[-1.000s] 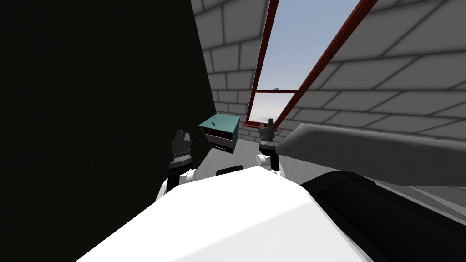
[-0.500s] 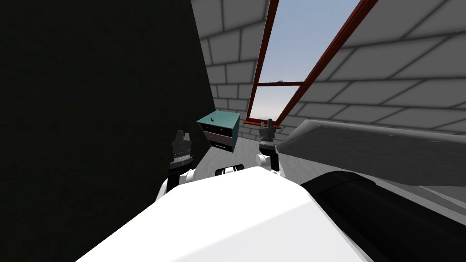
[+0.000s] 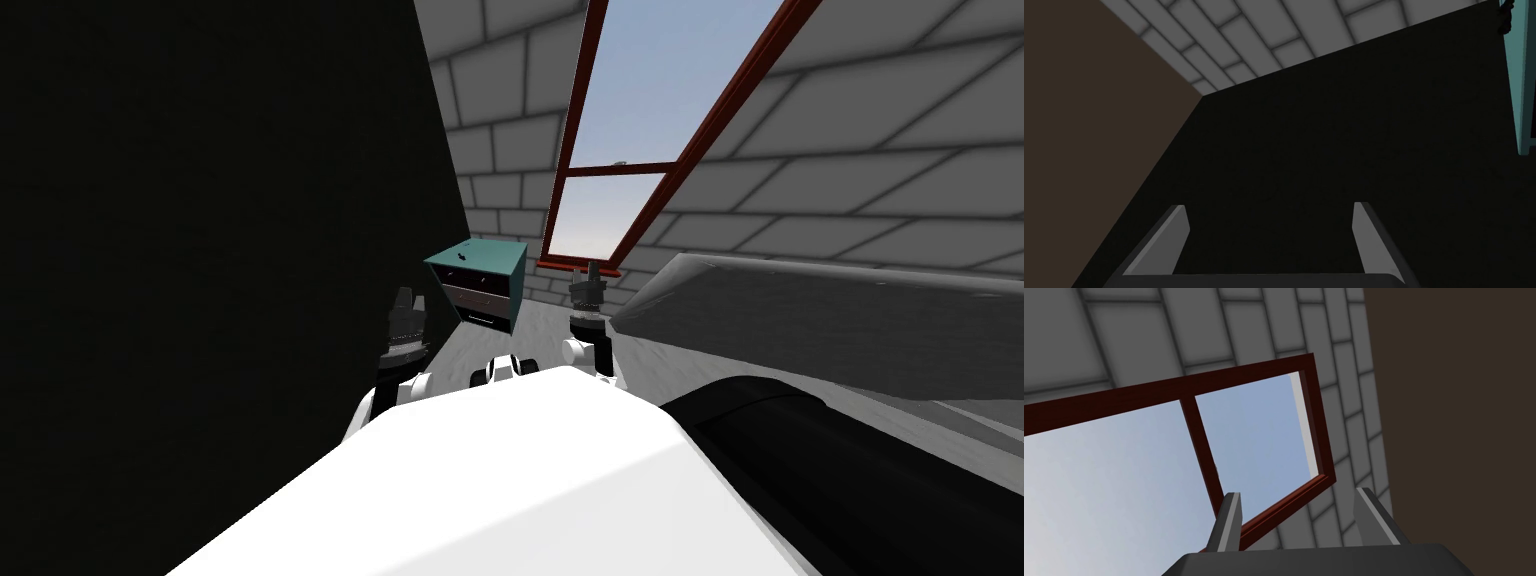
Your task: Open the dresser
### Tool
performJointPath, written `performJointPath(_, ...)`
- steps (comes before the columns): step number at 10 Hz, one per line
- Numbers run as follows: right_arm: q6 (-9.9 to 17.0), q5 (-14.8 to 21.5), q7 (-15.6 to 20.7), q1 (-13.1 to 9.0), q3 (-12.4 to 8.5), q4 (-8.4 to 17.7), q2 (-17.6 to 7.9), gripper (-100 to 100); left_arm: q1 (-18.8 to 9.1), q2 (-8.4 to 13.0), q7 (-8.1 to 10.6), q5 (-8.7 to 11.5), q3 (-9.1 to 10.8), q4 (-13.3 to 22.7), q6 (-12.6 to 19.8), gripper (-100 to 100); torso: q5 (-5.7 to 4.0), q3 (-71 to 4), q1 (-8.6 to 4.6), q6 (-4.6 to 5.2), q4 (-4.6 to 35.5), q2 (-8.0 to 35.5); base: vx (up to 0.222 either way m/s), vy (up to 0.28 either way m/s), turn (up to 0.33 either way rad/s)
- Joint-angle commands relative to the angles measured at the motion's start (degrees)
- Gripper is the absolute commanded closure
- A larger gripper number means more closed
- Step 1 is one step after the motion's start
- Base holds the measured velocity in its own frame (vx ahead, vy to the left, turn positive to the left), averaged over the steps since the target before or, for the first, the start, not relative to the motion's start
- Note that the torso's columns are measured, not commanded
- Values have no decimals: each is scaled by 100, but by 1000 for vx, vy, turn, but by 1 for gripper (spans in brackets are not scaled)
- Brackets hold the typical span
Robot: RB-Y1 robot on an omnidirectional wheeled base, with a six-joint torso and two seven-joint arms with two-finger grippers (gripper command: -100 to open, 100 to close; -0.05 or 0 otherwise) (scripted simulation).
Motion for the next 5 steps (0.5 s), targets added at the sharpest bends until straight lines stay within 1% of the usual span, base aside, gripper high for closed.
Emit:
performJointPath(1, 0, 0, 0, 1, 0, 0, 0, 0, -114, 192, -46, -39, -25, 340, -66, -100, -2, -5, -5, -1, 5, 5, 101, 20, -41)
performJointPath(5, 0, 0, 0, 0, 0, 0, 0, 0, -262, 265, -133, -116, -103, 827, -158, -100, -2, 9, -5, 0, 14, 29, 85, 30, -54)
